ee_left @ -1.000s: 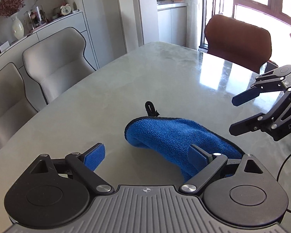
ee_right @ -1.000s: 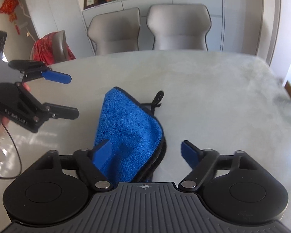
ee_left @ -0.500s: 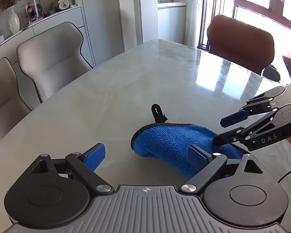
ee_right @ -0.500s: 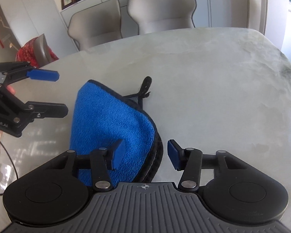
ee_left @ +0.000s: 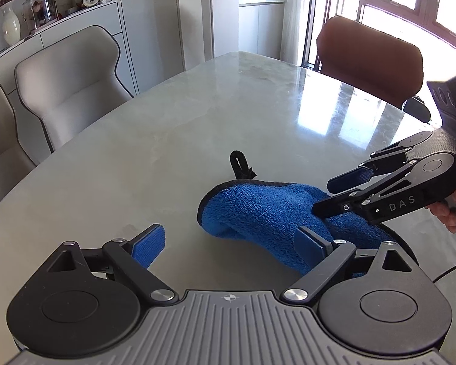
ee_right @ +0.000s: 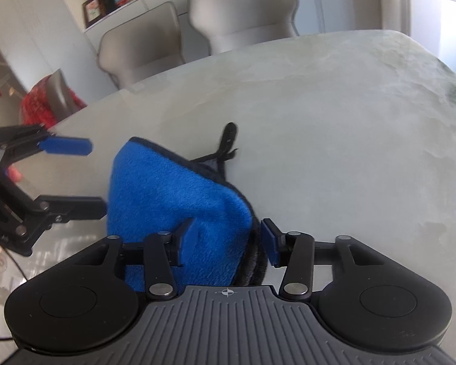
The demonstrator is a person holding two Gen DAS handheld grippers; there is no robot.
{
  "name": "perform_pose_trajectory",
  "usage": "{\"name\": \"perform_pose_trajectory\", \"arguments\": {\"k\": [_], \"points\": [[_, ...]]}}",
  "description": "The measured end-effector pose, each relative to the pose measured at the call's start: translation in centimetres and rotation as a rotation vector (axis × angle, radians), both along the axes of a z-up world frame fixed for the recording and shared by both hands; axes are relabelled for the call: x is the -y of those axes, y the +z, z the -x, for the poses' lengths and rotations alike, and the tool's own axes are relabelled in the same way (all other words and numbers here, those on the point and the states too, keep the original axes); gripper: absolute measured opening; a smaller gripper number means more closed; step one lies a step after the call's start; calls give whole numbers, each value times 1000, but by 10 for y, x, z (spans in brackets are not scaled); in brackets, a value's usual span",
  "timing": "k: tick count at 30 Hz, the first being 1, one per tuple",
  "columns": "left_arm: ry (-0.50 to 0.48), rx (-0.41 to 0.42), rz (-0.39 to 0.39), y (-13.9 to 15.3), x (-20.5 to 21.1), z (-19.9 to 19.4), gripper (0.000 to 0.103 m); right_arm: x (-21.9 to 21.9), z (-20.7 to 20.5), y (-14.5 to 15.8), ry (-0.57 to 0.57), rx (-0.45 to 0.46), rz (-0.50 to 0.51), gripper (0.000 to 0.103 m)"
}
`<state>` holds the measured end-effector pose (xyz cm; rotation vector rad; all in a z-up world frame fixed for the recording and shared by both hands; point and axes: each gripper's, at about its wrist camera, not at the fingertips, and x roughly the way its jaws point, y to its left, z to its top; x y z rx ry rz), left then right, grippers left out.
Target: Fold towel
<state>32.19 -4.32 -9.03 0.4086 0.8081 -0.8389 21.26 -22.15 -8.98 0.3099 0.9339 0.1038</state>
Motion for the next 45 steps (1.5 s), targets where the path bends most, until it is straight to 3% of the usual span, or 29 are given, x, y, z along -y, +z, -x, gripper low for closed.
{"name": "perform_pose_trajectory", "arguments": {"k": [4, 6, 10, 17, 24, 26, 38, 40, 42, 45], "points": [[-5, -5, 4, 1, 1, -2, 94, 4, 3, -1, 11, 24, -44, 43], [-11, -7, 6, 2, 2, -2, 94, 4, 4, -1, 27, 50, -57, 27], [-29, -2, 19, 4, 1, -2, 94, -1, 7, 2, 98, 78, -61, 10], [-66, 1, 7, 6, 4, -9, 94, -8, 27, 36, 193, 196, -43, 8], [-229, 24, 22, 8, 12, -15, 88, 4, 61, 89, 271, 325, 42, 8], [-296, 35, 7, 8, 21, -16, 88, 10, 67, 99, 277, 333, 64, 8], [-470, 34, -14, 4, 71, -18, 88, 25, 93, 133, 350, 352, 209, 8], [-502, 32, -11, 4, 77, -15, 84, 27, 96, 135, 357, 347, 226, 8], [-531, 24, -13, 4, 81, -12, 70, 28, 99, 136, 365, 342, 241, 8], [-553, 4, -20, 4, 83, -8, 59, 32, 104, 137, 359, 329, 255, 8]]}}
